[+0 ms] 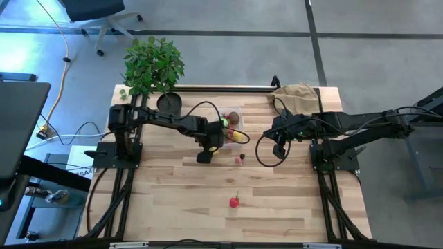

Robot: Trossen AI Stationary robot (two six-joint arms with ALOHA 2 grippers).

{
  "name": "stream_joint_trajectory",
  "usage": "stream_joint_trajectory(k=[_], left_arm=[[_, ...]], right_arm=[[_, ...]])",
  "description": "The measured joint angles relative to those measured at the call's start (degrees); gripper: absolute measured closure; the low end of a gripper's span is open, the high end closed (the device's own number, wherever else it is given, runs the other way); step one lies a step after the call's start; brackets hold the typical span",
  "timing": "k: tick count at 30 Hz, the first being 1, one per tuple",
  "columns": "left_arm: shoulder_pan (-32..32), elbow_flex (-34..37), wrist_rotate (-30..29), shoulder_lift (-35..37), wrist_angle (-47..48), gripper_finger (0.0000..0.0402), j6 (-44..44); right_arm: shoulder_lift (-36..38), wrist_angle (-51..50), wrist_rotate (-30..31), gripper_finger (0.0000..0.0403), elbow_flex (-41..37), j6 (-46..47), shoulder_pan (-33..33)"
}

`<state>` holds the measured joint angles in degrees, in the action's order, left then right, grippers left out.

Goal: Pick and placing Produce into tupperware
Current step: Put the yellow lemon into the transparent bin

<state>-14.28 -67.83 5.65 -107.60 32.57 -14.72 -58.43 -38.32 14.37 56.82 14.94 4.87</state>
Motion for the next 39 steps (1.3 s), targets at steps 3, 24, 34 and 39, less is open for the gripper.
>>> stream_joint_trajectory(k=[3,24,34,39], left_arm=[[0.0,0.06,0.57,-0.06,0.4,0.0077,-0.24],[-0.02,0.04,-0.62,-0.36,1.73,0.0073,-2.41],[0.0,0.01,-1.34,-0.96,0.5,0.0073,-4.68],[0.04,0.04,-1.16,-2.05,0.3,0.0074,-4.79]], right_arm=[[0.0,0.01,0.0,0.0379,0.0,0.0,0.0],[0.0,-0.01,0.0,0.0379,0.0,0.0,0.0],[0.0,-0.01,0.0,0.0379,0.0,0.01,0.01],[0.0,-0.01,0.0,0.0379,0.0,0.02,0.0]])
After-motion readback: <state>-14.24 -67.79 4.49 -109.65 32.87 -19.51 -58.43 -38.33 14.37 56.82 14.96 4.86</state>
